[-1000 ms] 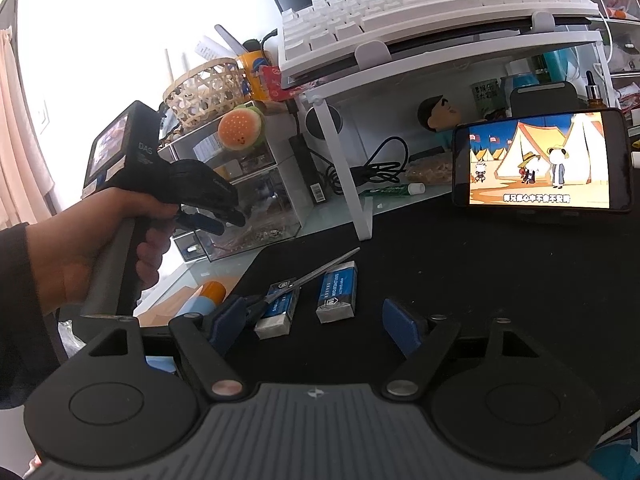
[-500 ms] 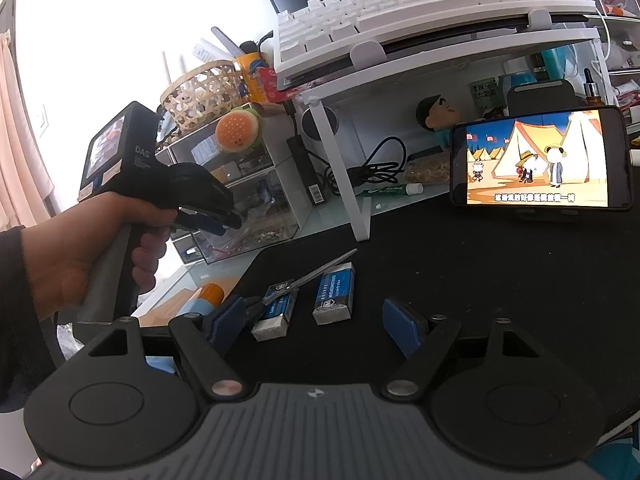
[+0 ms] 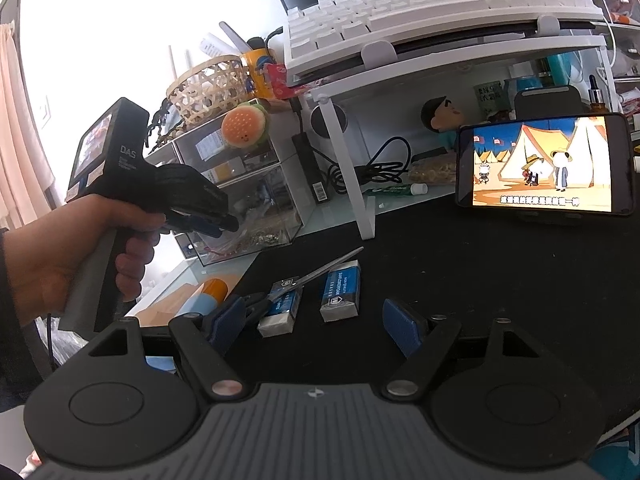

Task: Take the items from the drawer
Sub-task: 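Pull the clear drawer outward with the left gripper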

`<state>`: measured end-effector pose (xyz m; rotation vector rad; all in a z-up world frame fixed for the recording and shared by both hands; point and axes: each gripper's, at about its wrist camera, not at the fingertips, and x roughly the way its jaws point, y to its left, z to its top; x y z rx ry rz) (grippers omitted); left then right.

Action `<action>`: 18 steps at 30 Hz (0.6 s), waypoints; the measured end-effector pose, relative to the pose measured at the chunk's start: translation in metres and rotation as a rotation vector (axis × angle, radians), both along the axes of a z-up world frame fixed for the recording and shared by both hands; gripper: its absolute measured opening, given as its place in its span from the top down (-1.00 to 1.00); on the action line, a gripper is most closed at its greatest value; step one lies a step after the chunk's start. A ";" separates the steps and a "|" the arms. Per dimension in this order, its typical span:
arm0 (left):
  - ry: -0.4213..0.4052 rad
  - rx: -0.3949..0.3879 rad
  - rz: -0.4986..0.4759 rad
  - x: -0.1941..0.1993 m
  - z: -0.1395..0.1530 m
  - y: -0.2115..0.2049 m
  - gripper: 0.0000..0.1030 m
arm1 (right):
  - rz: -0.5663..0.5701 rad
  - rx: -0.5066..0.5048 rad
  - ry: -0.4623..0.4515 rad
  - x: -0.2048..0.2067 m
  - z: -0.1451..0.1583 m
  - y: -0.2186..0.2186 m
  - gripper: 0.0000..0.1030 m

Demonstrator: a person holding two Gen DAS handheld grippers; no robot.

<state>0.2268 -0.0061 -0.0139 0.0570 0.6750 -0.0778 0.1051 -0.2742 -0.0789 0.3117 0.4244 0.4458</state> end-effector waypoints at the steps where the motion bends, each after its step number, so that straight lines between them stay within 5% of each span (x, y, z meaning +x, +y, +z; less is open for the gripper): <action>1: 0.000 0.002 -0.003 -0.001 0.000 -0.002 0.64 | 0.000 -0.001 0.000 0.000 0.000 0.000 -0.55; 18: 0.013 -0.003 -0.031 -0.031 0.001 -0.050 0.64 | 0.006 -0.017 -0.005 -0.001 0.001 0.005 -0.55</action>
